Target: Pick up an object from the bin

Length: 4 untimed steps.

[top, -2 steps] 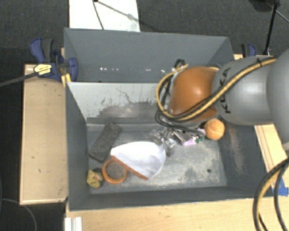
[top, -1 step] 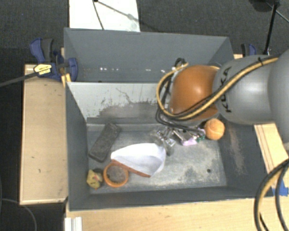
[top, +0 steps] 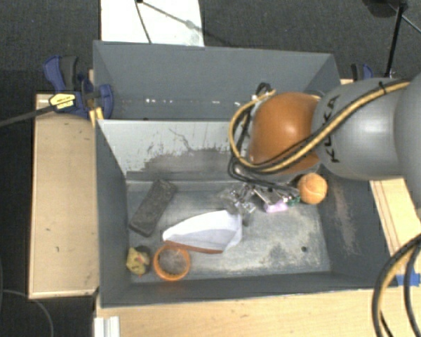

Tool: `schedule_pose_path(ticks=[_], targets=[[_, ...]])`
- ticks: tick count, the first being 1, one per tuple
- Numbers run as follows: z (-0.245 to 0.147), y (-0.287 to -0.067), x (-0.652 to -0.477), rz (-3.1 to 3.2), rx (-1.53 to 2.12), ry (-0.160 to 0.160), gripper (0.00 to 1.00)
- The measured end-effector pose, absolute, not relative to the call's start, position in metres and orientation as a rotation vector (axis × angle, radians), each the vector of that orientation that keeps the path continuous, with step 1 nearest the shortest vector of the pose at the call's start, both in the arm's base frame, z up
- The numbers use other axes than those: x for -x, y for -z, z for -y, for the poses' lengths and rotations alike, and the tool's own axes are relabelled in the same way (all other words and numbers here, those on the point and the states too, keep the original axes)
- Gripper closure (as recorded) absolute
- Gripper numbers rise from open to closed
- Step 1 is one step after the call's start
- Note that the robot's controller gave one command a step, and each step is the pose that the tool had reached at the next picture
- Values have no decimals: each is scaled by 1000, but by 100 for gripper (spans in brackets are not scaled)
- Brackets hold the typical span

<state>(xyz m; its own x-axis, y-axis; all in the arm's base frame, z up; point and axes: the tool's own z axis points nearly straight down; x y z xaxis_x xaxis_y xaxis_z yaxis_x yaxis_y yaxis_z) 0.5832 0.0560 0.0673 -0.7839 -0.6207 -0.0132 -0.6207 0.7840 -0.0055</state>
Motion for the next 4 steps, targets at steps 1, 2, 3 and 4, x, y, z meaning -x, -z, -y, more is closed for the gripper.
schedule_pose_path(ticks=[1,2,3,4], targets=[[-56,-75,-583,-2957,1027,1,100],[-56,-82,-584,-2959,1026,1,100],[-56,-87,-583,-2964,1026,-1,100],[-56,-100,-583,-2968,1024,-2,100]])
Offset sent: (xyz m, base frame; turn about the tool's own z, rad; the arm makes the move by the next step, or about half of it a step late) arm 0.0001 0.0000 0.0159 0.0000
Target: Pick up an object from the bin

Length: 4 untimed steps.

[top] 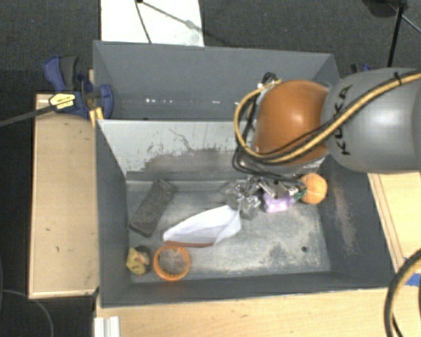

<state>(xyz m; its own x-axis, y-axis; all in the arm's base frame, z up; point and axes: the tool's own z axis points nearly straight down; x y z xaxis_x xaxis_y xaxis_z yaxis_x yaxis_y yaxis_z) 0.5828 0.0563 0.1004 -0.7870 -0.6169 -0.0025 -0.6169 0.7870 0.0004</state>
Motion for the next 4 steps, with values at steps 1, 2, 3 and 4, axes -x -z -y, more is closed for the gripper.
schedule_pose_path(ticks=[1,2,3,4], targets=[[-57,-115,-583,-2967,1023,-1,100],[-57,-128,-584,-2965,1020,0,100],[-57,-139,-583,-2969,1019,-1,100],[-57,-153,-584,-2970,1016,-1,100]])
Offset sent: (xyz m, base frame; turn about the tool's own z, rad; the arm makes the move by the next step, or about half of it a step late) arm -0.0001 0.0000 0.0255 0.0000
